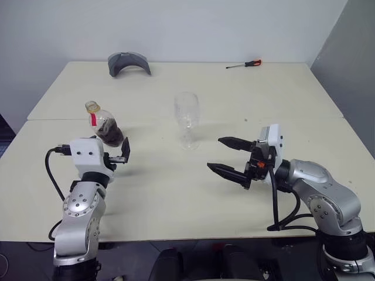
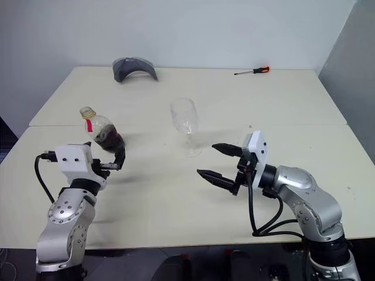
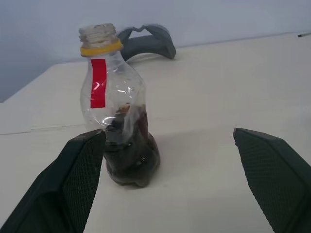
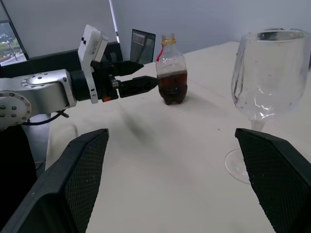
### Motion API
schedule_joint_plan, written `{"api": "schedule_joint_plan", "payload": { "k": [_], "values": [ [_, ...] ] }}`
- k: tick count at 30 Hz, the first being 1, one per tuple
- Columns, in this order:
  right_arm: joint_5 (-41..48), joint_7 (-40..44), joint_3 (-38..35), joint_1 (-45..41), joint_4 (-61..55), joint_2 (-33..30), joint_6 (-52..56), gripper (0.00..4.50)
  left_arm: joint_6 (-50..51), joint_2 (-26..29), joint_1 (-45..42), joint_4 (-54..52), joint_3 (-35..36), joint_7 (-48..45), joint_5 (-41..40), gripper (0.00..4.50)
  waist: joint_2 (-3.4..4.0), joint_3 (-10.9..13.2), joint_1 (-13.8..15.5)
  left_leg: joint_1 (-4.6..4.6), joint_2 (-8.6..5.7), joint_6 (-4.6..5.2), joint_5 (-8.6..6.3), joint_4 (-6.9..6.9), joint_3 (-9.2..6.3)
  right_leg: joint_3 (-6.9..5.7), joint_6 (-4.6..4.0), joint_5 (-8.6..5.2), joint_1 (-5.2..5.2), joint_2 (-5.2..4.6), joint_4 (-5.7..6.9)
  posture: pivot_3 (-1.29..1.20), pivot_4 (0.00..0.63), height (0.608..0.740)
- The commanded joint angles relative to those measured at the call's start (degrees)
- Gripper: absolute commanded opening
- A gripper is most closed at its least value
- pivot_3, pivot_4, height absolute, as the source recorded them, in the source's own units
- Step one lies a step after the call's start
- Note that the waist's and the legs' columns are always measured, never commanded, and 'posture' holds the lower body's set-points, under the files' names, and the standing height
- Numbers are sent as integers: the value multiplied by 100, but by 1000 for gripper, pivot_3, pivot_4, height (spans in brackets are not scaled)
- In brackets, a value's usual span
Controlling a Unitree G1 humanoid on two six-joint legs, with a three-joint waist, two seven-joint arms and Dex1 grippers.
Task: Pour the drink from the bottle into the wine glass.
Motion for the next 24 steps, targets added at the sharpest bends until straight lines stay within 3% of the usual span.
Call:
{"api": "schedule_joint_plan", "payload": {
  "k": [1,24],
  "values": [
    [208,-67,-106,-80,-262,-18,-26,4440,-211,85,-113,64,193,-30,120,4500,0,0,0,1,0,0,0,0,0,0,0,0,0,0,1,0,150,740],
    [392,-313,-91,-114,-395,-95,4,4440,-823,596,-883,1506,699,-573,-17,4500,-1,0,45,0,0,-1,0,3,0,-2,0,0,0,-1,3,0,150,740]
  ]
}}
